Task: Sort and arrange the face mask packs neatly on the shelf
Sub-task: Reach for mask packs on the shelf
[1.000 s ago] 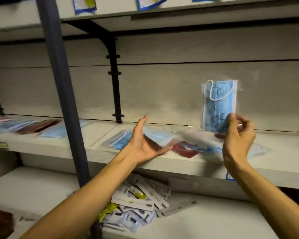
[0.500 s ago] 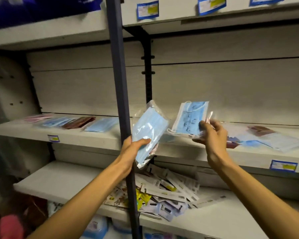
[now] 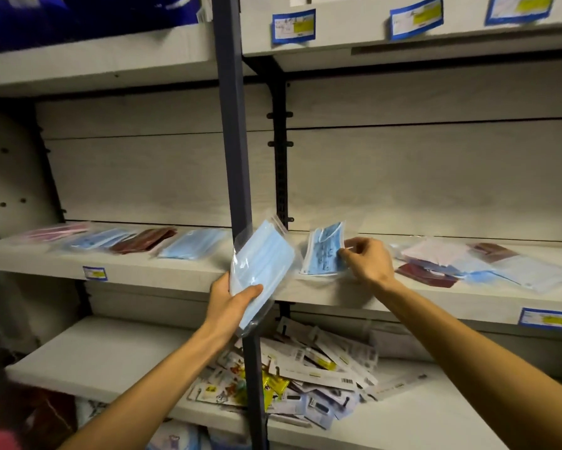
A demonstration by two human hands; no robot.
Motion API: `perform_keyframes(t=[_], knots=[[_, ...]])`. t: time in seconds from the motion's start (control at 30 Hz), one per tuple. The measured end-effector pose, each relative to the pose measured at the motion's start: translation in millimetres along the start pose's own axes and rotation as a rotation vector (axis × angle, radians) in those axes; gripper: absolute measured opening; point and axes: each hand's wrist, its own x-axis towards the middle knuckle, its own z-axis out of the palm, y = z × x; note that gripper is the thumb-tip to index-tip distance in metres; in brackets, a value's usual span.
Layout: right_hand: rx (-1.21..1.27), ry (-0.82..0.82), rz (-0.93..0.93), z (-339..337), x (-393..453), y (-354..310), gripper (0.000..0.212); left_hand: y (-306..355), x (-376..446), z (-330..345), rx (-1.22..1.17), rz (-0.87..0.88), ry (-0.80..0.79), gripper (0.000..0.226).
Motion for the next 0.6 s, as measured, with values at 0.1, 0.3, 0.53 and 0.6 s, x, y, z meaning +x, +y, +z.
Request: perform_keyframes(t=[0.1, 0.3, 0.53, 0.6], knots=[[0.004, -0.051, 0.075, 7, 12, 1, 0.049, -4, 8, -19, 0.02, 0.088, 0.126, 0.033], [-0.221, 0.26, -0.246, 29, 3, -12, 0.053, -16, 30, -60, -0.075, 0.084, 0.291, 0.025], [-0.115, -0.125, -0.704, 123, -88, -56, 0.015, -35, 74, -131, -0.101, 0.013, 0.236, 0.028], [-0.159, -0.26, -0.626, 169, -108, -68, 0.022, -44, 86, -156, -0.128, -0.064, 0.205, 0.024]])
